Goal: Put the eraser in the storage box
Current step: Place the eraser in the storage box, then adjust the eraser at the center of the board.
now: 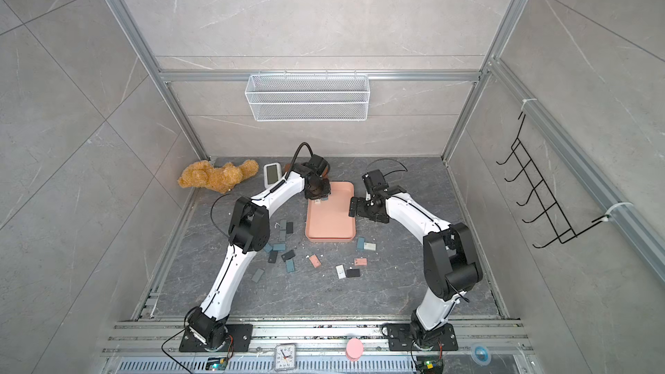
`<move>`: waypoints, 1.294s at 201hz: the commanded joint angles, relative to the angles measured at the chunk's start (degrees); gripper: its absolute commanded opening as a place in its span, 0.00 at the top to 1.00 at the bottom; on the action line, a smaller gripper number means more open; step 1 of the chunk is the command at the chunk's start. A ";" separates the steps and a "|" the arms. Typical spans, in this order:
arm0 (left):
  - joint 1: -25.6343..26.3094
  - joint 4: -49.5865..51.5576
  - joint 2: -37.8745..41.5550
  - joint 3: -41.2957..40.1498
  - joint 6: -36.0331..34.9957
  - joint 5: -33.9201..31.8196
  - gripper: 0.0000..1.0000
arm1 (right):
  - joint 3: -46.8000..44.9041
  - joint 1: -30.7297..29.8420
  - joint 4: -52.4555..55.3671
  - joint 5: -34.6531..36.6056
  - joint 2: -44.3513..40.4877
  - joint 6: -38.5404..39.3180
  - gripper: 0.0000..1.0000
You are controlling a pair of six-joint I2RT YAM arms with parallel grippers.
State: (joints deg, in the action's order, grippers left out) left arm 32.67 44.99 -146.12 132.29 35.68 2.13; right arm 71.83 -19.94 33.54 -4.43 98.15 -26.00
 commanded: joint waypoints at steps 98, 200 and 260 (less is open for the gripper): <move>1.06 3.00 1.43 2.36 0.11 0.42 0.64 | -2.70 0.78 -0.45 -0.25 -0.44 -0.07 0.00; 4.91 1.99 13.98 -1.72 1.01 -0.95 0.43 | -13.90 1.13 1.22 4.24 -8.55 2.53 0.00; 7.64 -5.86 28.53 -19.33 5.25 1.19 0.24 | -22.92 1.11 2.78 5.83 -13.43 0.92 0.00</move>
State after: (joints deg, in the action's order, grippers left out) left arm 39.40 42.68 -123.31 118.02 38.26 2.07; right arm 51.59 -18.98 34.20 -0.19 87.00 -24.43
